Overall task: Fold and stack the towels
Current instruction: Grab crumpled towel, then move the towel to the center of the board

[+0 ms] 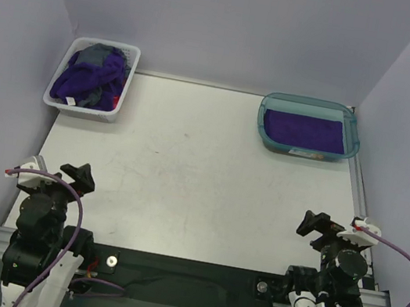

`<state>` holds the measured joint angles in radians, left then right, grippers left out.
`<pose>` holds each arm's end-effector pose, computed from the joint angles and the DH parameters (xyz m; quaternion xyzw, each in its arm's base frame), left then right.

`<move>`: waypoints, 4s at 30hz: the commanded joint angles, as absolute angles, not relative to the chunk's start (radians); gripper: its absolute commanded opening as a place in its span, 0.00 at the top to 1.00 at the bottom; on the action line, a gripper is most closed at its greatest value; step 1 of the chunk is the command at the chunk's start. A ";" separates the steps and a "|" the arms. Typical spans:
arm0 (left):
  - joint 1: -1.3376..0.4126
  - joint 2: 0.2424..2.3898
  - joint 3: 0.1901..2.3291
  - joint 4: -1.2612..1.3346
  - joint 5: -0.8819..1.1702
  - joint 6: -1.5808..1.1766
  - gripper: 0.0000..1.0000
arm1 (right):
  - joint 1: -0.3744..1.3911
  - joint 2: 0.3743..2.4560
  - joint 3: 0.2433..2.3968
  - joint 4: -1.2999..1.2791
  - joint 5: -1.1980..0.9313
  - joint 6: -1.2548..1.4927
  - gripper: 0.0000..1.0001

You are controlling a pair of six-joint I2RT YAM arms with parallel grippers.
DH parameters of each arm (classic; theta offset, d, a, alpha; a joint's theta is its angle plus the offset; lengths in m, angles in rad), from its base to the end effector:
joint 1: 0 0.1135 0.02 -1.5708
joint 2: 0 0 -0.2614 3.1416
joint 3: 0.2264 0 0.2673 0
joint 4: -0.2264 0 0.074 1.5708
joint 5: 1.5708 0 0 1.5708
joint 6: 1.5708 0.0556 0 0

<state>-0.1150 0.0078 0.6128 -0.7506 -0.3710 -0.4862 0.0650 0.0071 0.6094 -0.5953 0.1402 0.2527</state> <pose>0.0651 0.0128 0.2948 -0.2557 0.7087 -0.0570 0.6551 0.0687 -0.0033 0.3133 0.1154 0.6951 0.0632 0.7067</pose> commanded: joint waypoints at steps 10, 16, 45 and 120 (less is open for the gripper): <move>-0.109 -0.003 0.612 -0.634 -0.354 -0.451 0.03 | 0.064 -0.112 0.630 -0.586 0.126 0.244 0.00; -0.109 0.209 0.580 -0.442 -0.359 -0.557 0.02 | 0.081 -0.130 0.612 -0.586 0.166 0.256 0.00; 0.063 1.912 1.681 -0.179 -0.696 -0.494 0.03 | 0.167 -0.178 0.583 -0.583 0.184 0.295 0.00; -1.089 0.722 0.719 -0.736 -0.462 -1.008 0.03 | 0.495 1.066 0.912 -0.356 -0.181 0.408 0.00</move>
<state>-1.1233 0.6281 0.6373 -0.7139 -0.3374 -1.1114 0.4675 0.9585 0.8227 -0.4526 -0.2867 0.3649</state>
